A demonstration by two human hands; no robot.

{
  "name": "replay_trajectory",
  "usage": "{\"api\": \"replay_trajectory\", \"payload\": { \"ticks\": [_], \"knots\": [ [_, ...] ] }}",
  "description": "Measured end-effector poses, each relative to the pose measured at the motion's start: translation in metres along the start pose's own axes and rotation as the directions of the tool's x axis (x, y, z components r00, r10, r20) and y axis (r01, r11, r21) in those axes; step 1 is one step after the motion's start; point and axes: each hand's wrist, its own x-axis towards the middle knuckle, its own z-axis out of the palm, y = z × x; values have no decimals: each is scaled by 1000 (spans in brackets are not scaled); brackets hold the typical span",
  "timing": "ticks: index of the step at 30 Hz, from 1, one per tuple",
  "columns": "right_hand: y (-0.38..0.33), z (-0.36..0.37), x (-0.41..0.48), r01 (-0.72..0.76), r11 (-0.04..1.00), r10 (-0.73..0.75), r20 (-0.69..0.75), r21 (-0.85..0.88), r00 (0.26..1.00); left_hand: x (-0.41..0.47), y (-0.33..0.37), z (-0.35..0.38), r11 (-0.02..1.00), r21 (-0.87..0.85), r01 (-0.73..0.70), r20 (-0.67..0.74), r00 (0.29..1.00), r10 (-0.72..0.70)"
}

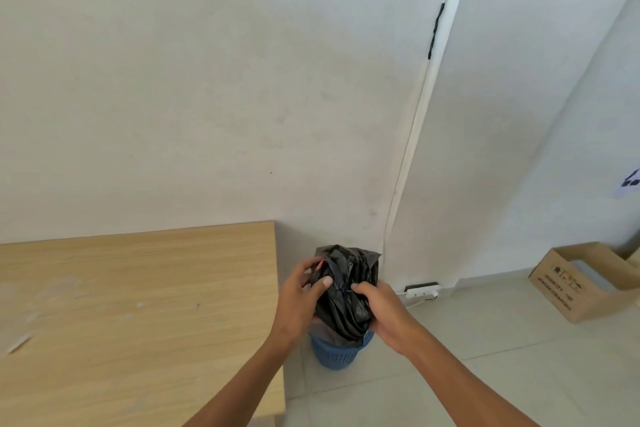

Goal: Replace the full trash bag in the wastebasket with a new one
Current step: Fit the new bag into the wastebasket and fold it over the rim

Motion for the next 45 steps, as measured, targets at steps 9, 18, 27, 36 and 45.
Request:
{"api": "replay_trajectory", "payload": {
  "ticks": [9,18,27,36,45],
  "knots": [
    [-11,-64,63,17,979,-44,-130,-202,991,64,-9,54,997,32,73,-41,997,-72],
    [-41,-77,156,161,813,-272,-119,-559,955,174,-26,78,985,118,122,-56,992,-116],
    [-81,-95,264,249,491,-378,54,-835,924,279,-31,85,910,413,25,9,999,-31],
    [-106,-123,304,264,479,-429,39,-837,902,332,-32,66,784,617,66,-97,995,-7],
    [-98,-140,321,251,456,-170,193,-854,966,342,-30,72,805,587,87,-98,994,-36]
  ]
}}
